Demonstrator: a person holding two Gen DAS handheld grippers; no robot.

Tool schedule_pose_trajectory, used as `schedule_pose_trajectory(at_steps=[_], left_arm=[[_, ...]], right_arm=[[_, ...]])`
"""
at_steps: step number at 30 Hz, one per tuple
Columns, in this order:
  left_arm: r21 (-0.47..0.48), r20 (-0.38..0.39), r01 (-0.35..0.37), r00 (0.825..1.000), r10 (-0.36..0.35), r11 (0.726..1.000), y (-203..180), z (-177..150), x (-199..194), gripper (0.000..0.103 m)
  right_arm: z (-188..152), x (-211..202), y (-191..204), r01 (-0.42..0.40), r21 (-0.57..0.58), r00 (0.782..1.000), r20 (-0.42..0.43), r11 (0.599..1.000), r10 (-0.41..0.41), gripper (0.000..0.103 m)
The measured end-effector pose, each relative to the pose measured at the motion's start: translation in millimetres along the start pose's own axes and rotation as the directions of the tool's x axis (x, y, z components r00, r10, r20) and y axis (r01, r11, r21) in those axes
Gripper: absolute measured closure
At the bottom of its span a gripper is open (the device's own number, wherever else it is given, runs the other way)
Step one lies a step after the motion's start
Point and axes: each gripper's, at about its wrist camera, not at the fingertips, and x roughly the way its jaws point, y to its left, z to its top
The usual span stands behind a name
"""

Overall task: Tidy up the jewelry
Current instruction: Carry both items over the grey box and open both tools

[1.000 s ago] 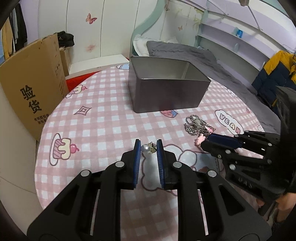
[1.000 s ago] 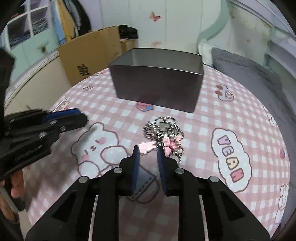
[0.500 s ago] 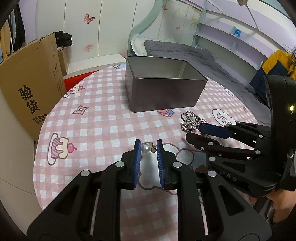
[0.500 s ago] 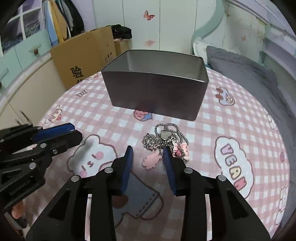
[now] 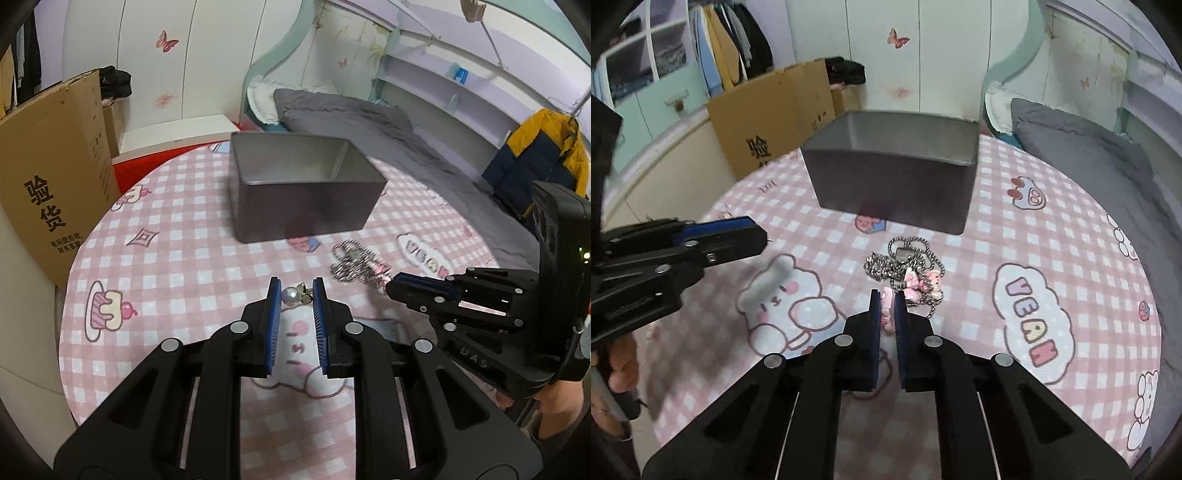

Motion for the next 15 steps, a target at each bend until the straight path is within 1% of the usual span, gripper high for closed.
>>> schedule_pose_trajectory(at_steps=[2, 6, 7, 11, 13, 15], left_arm=[[0.004, 0.006, 0.013, 1.0, -0.013, 1.0, -2.7, 4.2, -2.9, 0.086], [-0.008, 0.029, 0.069, 0.997, -0.069, 0.998, -6.7, 17.5, -11.0, 0.086], [-0.01, 0.034, 0.082, 0.996, -0.082, 0.997, -7.7, 22.3, -12.8, 0.086], [-0.015, 0.052, 0.122, 0.991, -0.121, 0.992, -11.3, 40.9, -16.4, 0.086], [-0.018, 0.06, 0.151, 0.987, -0.15, 0.988, -12.5, 54.6, -16.0, 0.086], [-0.027, 0.06, 0.162, 0.985, -0.16, 0.986, -11.4, 66.4, -12.6, 0.086]], right_arm=[[2.3, -12.7, -5.0, -0.029, 0.017, 0.999, 0.023, 0.999, 0.028, 0.097], [10.8, -35.7, -12.8, -0.095, 0.045, 0.993, 0.078, 0.994, 0.092, 0.097], [14.9, -41.8, -15.5, -0.122, 0.054, 0.989, 0.094, 0.991, 0.116, 0.097], [35.4, -57.9, -22.7, -0.181, 0.063, 0.974, 0.149, 0.981, 0.17, 0.097], [46.3, -61.1, -25.4, -0.199, 0.059, 0.968, 0.165, 0.978, 0.187, 0.097], [60.6, -59.7, -28.6, -0.209, 0.06, 0.964, 0.182, 0.976, 0.195, 0.097]])
